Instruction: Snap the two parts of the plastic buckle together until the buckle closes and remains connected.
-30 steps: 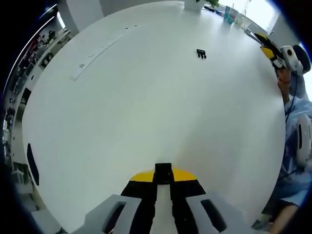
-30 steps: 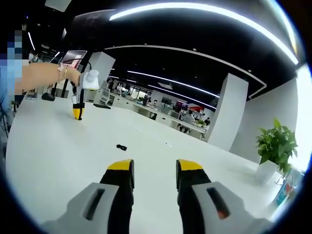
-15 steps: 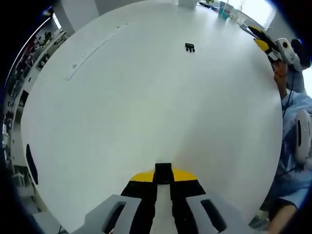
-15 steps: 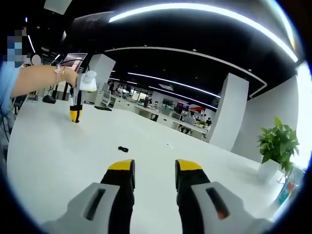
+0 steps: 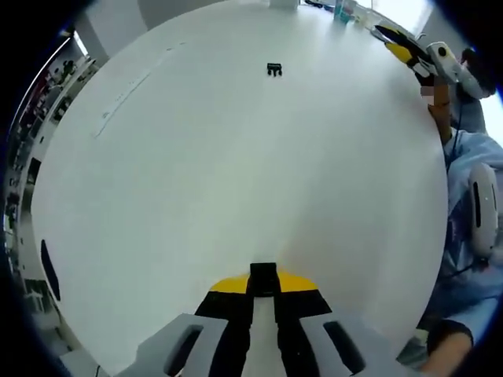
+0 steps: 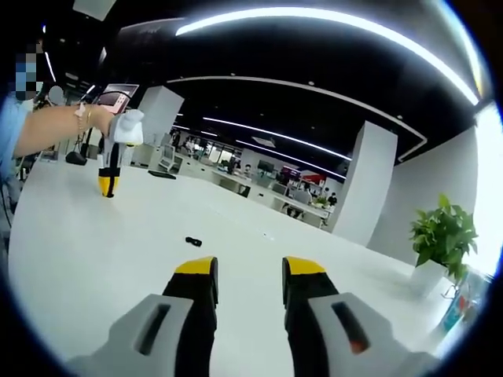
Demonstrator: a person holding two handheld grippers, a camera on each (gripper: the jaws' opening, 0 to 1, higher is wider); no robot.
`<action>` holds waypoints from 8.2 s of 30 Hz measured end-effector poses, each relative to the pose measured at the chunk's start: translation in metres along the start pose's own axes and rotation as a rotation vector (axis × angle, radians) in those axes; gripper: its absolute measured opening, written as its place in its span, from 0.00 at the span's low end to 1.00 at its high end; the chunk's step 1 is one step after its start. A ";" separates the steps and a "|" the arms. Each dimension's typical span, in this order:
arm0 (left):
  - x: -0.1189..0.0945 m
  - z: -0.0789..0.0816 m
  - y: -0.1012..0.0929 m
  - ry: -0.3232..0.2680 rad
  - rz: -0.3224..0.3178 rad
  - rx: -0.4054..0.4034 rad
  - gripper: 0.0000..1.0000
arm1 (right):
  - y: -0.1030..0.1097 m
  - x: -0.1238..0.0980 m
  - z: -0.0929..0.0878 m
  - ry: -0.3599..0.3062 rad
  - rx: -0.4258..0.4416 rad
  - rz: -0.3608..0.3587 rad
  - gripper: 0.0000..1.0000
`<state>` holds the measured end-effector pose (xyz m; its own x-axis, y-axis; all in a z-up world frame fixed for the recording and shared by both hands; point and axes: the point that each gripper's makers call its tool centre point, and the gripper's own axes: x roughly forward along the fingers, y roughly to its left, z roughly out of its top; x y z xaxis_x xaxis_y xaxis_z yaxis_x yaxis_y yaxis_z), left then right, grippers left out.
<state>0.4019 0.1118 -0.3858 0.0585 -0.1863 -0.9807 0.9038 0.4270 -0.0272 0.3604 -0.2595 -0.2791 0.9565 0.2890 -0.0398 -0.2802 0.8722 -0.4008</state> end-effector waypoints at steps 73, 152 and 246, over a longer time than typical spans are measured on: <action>-0.003 -0.027 -0.102 0.022 -0.049 0.281 0.08 | -0.005 0.012 0.008 -0.027 0.071 0.015 0.31; -0.002 -0.031 -0.107 0.085 -0.068 0.239 0.09 | 0.118 0.171 -0.035 0.534 -0.679 1.039 0.26; -0.002 -0.035 -0.095 0.112 -0.117 0.181 0.08 | 0.148 0.124 -0.046 0.915 -0.728 1.186 0.10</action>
<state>0.3010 0.1025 -0.3880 -0.0896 -0.1219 -0.9885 0.9635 0.2406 -0.1170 0.4413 -0.1128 -0.3859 0.0566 0.0723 -0.9958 -0.9950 -0.0780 -0.0623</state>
